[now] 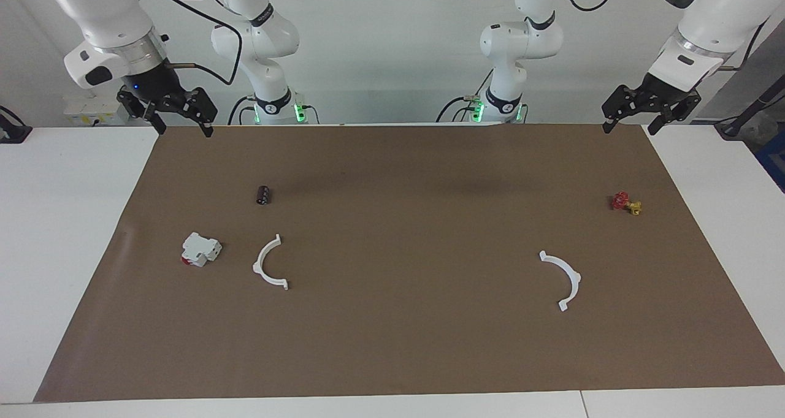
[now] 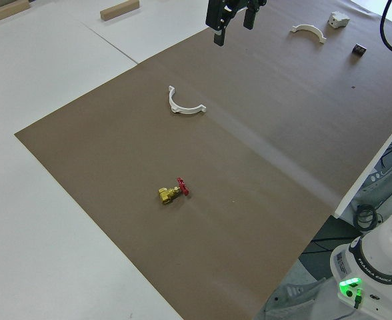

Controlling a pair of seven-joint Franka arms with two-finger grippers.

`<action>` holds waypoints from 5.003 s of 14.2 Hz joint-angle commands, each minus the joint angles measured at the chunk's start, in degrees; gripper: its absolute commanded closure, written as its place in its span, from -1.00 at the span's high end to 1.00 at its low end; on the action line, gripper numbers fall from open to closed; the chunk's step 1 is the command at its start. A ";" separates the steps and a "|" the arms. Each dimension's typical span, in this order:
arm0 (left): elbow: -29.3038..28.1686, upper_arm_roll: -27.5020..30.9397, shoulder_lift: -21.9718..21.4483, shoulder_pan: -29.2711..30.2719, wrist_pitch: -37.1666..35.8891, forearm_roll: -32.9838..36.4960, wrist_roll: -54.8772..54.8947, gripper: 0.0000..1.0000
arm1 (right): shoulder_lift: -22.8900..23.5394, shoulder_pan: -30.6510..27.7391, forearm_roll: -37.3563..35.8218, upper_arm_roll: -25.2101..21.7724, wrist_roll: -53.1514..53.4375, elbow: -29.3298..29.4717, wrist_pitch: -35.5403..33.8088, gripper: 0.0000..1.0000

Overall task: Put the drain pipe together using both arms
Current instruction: 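Grasp the white half-ring clamp with the right gripper, then carry the clamp centreward with the right gripper while the left gripper reaches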

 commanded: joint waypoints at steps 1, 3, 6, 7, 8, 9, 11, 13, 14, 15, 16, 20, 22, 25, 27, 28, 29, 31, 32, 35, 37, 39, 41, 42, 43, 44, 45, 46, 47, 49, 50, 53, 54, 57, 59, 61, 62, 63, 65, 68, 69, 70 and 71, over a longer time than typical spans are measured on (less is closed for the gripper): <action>-0.62 -0.28 -0.79 0.42 -0.57 0.03 -0.55 1.00 | -1.09 -0.23 -0.85 0.52 1.15 -1.34 0.76 1.00; -0.62 -0.37 -0.79 0.33 -0.57 0.03 -0.55 1.00 | -1.10 -0.22 -0.86 0.52 1.16 -1.34 0.76 1.00; -0.62 -0.28 -0.79 0.33 -0.57 0.03 -0.55 1.00 | -1.44 -0.31 -0.86 0.61 0.37 -2.82 1.80 1.00; -0.62 -0.28 -0.79 0.42 -0.57 0.03 -0.55 1.00 | -1.97 -0.31 -0.86 0.61 -0.42 -4.83 4.77 1.00; -0.62 -0.28 -0.79 0.33 -0.57 0.03 -0.55 1.00 | -2.32 -0.22 -0.86 0.70 -1.30 -7.73 8.02 1.00; -0.62 -0.28 -0.79 0.33 -0.57 0.03 -0.55 1.00 | -2.24 -0.22 -0.86 0.70 -1.65 -10.97 12.58 1.00; -0.62 -0.28 -0.79 0.42 -0.57 0.03 -0.55 1.00 | -1.11 -0.05 -0.51 0.78 -6.64 -19.06 25.39 1.00; -0.62 -0.28 -0.79 0.33 -0.57 0.03 -0.55 1.00 | 4.85 0.39 0.46 0.96 -11.13 -20.76 33.60 1.00; -0.62 -0.37 -0.79 0.33 -0.57 0.03 -0.55 1.00 | 8.01 1.52 0.46 0.96 -12.28 -20.76 37.11 1.00; -0.62 -0.28 -0.79 0.42 -0.57 0.03 -0.55 1.00 | 10.83 1.97 0.46 0.96 -13.60 -20.94 40.89 1.00; -0.62 -0.28 -0.79 0.33 -0.57 0.03 -0.55 1.00 | 13.55 2.50 0.55 0.96 -15.44 -20.94 43.88 0.99; -0.62 -0.37 -0.79 0.42 -0.57 0.03 -0.55 1.00 | 20.26 3.73 1.69 1.05 -23.78 -21.81 53.48 0.90; -0.62 -0.28 -0.79 0.33 -0.57 0.03 -0.55 1.00 | 22.80 3.99 5.54 1.05 -25.47 -22.08 56.03 0.71; -0.62 -0.28 -0.79 0.42 -0.57 0.03 -0.55 1.00 | 25.44 3.82 5.82 0.96 -30.65 -22.08 59.82 0.56; -0.62 -0.28 -0.79 0.33 -0.57 0.03 -0.55 1.00 | 25.62 3.99 5.82 0.96 -31.10 -22.26 60.08 0.27; -0.62 -0.28 -0.79 0.42 -0.57 0.03 -0.55 1.00 | 25.80 4.00 5.82 0.96 -31.27 -22.26 60.08 0.07; -0.62 -0.28 -0.79 0.42 -0.57 0.03 -0.55 1.00 | 25.80 3.73 5.82 0.96 -32.41 -22.26 60.00 -0.80; -0.62 -0.28 -0.79 0.33 -0.57 0.03 -0.55 1.00 | 25.80 3.38 5.91 0.96 -32.68 -22.17 59.65 -1.00; -0.62 -0.28 -0.79 0.33 -0.57 0.03 -0.55 1.00 | 25.80 3.38 5.91 0.96 -32.59 -21.91 59.38 -1.00; -0.62 -0.28 -0.79 0.33 -0.57 0.03 -0.55 1.00 | 24.05 4.43 5.91 1.05 -28.22 -19.81 55.28 -1.00; -0.62 -0.28 -0.79 0.42 -0.57 0.03 -0.55 1.00 | 21.16 5.83 5.91 1.92 -22.52 -18.57 50.53 -1.00; -0.62 -0.28 -0.79 0.33 -0.57 0.03 -0.55 1.00 | 18.78 8.81 5.82 2.10 -16.81 -17.08 45.00 -1.00; -0.62 -0.28 -0.79 0.42 -0.57 0.03 -0.55 1.00 | 18.33 12.94 4.86 2.02 -8.29 -15.06 41.99 -1.00; -0.62 -0.28 -0.79 0.33 -0.57 0.03 -0.55 1.00 | 18.42 14.96 4.86 2.10 -4.51 -14.70 42.24 -1.00; -0.62 -0.28 -0.79 0.42 -0.57 0.03 -0.55 1.00 | 18.42 16.98 4.86 2.10 -1.51 -14.70 42.68 -1.00; -0.62 -0.28 -0.79 0.42 -0.57 0.03 -0.55 1.00 | 18.59 18.83 4.86 2.10 1.91 -14.70 43.38 -1.00; -0.62 -0.28 -0.79 0.33 -0.57 0.03 -0.55 1.00 | 19.03 21.20 4.86 2.10 5.25 -14.70 44.43 -1.00; -0.62 -0.28 -0.79 0.42 -0.57 0.03 -0.55 1.00 | 19.90 23.83 4.68 2.10 7.81 -14.79 46.01 -1.00; -0.62 -0.28 -0.79 0.33 -0.57 0.03 -0.55 1.00 | 20.35 24.99 4.68 2.10 9.58 -15.13 47.24 -1.00; -0.62 -0.28 -0.79 0.42 -0.57 0.03 -0.55 1.00 | 21.05 27.80 4.25 2.02 10.56 -15.40 47.96 -1.00; -0.62 -0.28 -0.79 0.42 -0.57 0.03 -0.55 1.00 | 21.92 28.77 3.11 2.02 10.73 -15.40 48.13 -1.00; -0.62 -0.28 -0.79 0.42 -0.57 0.03 -0.55 1.00 | 24.30 30.53 -5.05 2.10 11.26 -16.10 50.59 -1.00; -0.62 -0.28 -0.79 0.33 -0.57 0.03 -0.55 1.00 | 24.83 30.80 -5.34 2.10 11.87 -16.19 50.68 -1.00; -0.71 -0.28 -0.96 0.42 -0.58 0.03 -0.55 1.00 | 25.80 30.80 -5.43 2.10 14.42 -16.19 52.96 -1.00; -0.71 -0.28 -0.96 0.33 -0.84 0.03 -0.55 1.00 | 26.50 30.19 -5.34 2.10 17.92 -15.84 53.66 -1.00; -0.71 -0.28 -1.05 0.42 -1.45 0.03 -0.47 1.00 | 27.37 30.62 -5.51 2.10 19.79 -15.93 54.37 -1.00; -1.15 -0.28 -1.05 0.42 -0.76 0.03 -0.20 1.00 | 27.55 30.63 -5.51 2.10 19.88 -16.02 54.28 -1.00; -1.93 -0.37 -1.22 0.33 0.90 0.03 -0.72 1.00 | 27.56 30.63 -5.95 2.10 19.96 -16.10 54.37 -1.00; -5.00 -0.37 -2.36 -0.45 4.60 0.03 -0.73 1.00 | 27.56 30.80 -6.30 2.10 19.88 -16.63 54.37 -1.00; -9.31 -0.80 -3.60 -0.72 9.35 0.03 -0.73 1.00 | 27.56 30.80 -7.27 2.10 19.61 -17.33 55.34 -1.00; -9.93 -0.81 -3.51 -0.72 10.49 0.03 -0.73 1.00 | 27.56 30.71 -7.27 2.10 19.70 -17.77 55.86 -1.00; -11.07 -0.81 -3.25 -0.72 12.68 0.03 -0.64 1.00 | 27.47 30.71 -7.27 2.10 19.79 -18.65 56.91 -1.00; -12.39 -0.81 -2.81 -0.72 15.31 0.03 -0.73 0.98 | 27.47 30.71 -7.27 2.10 19.88 -18.91 57.53 -1.00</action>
